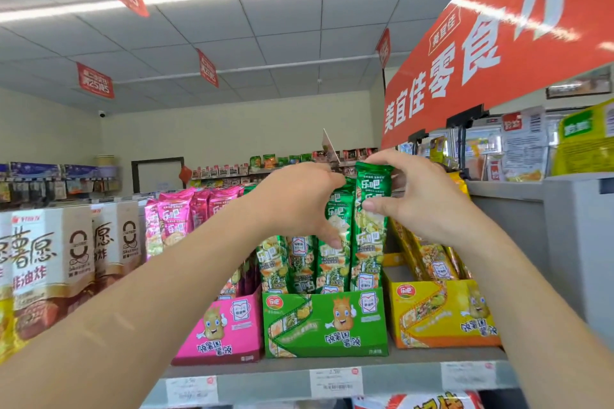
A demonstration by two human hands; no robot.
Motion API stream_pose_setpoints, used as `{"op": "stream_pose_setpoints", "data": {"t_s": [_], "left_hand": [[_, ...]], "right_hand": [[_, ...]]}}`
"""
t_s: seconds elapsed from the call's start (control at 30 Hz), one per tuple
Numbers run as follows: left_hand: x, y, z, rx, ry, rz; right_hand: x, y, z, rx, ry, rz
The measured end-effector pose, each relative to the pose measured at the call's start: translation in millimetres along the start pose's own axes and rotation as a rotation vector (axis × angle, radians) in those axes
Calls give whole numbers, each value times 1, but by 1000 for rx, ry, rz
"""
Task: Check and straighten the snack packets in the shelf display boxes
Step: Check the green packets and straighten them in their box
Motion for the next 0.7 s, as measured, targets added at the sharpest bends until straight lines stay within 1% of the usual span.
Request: {"op": "stream_pose_setpoints", "data": {"t_s": [0.07,0.17,0.3,0.43,0.53,0.67,0.7], "left_hand": [[3,-4,3,-9,39,49],[4,-8,10,-13,137,75],[5,-8,17,-41,234,58],[12,-3,14,-60,191,-39],[15,2,8,-52,156,-150],[17,4,-2,-96,104,-207],[16,5,-4,-96,102,-212]], "right_hand": [[0,-9,-2,-54,13,20],[12,-20,0,-104,-48,79],[25,-15,3,-62,-139,157],[28,-7,0,6,-173,141],[26,6,2,113,-97,53],[32,13,18,156,-13,150],[32,14,27,173,33,165]]}}
Point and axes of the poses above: each hand's wrist, its own z-axis away from the middle knuckle, its own x-axis out of the palm, y = z × x, the point moved 7 cm from there along -z, towards the middle knuckle, and after that the axes turned 3 degrees about -z, right-handed, at the moved point
